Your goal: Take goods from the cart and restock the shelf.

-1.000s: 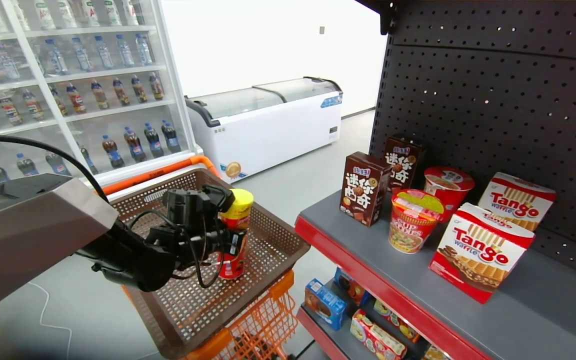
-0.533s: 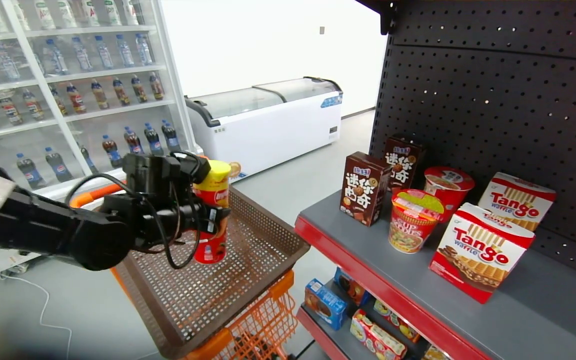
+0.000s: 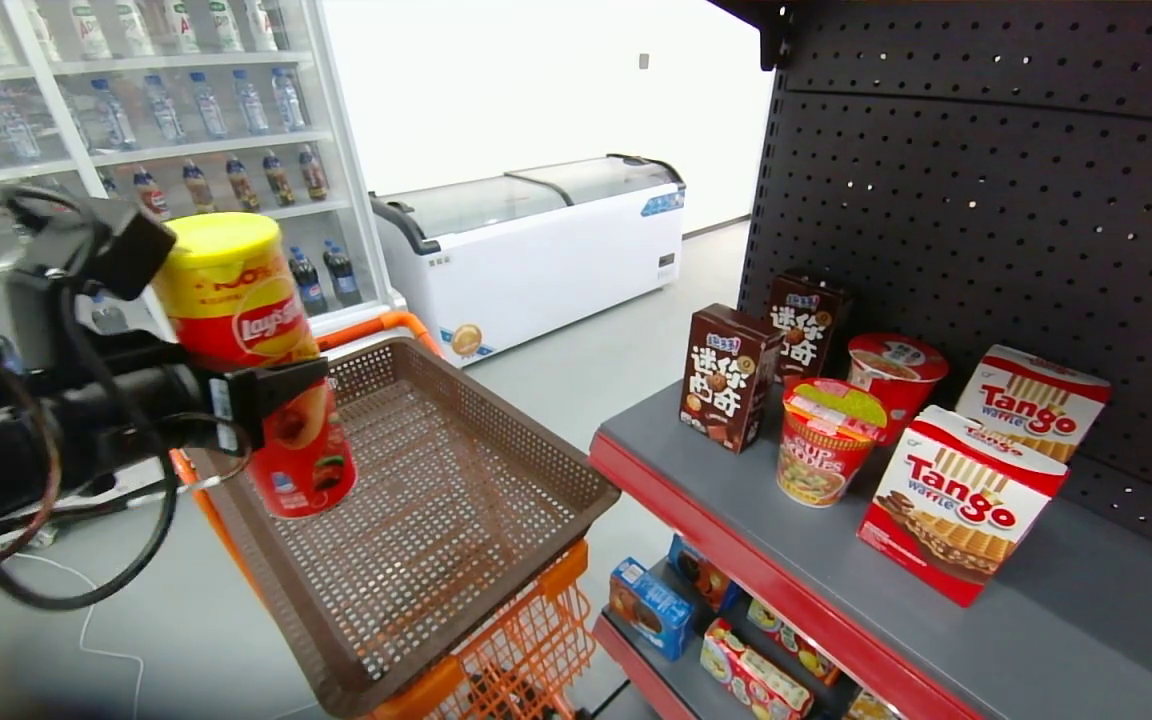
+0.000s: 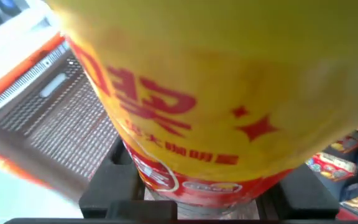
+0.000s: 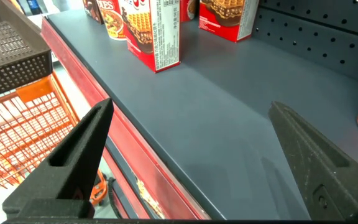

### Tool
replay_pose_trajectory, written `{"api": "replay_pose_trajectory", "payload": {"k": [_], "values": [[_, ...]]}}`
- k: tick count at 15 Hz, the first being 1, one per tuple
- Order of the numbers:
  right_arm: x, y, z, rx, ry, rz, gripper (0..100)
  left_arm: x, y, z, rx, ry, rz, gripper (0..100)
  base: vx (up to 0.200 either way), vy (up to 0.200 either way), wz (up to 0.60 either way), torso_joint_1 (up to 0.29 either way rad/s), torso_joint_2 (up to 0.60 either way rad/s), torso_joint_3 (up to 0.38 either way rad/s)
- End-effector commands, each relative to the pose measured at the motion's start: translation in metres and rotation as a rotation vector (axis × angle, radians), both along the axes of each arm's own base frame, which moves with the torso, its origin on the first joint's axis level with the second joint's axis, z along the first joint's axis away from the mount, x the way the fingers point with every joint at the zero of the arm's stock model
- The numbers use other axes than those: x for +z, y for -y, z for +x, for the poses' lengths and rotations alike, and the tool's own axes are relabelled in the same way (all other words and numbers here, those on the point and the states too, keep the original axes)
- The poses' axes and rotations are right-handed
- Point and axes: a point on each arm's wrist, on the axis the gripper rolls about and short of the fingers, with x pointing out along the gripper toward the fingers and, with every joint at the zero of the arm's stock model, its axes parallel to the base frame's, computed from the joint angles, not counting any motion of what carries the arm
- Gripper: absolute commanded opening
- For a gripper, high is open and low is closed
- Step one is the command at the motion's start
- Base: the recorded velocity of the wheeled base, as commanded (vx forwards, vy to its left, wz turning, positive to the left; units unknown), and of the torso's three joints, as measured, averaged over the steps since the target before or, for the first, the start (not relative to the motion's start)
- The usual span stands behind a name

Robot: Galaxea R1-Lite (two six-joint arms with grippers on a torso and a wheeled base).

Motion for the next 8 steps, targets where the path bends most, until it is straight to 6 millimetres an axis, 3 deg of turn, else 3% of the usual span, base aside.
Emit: {"api": "replay_pose_trajectory", "payload": {"k": [1,6,8], "values": [[0.0,0.0,0.0,0.0,0.0,0.0,100,0.006,-0.017,-0.066,0.034,0.102,-0.019,0,0.0,0.0,0.0,0.0,0.0,0.0],[0.0,0.0,0.0,0.002,0.0,-0.002,100,-0.033,-0.019,-0.126,-0.046,0.107,-0.023,0,0.0,0.0,0.0,0.0,0.0,0.0],[0.0,0.0,0.0,0.002,0.0,0.0,100,-0.044,-0.02,-0.133,-0.062,0.09,-0.028,0,0.0,0.0,0.0,0.0,0.0,0.0]]}}
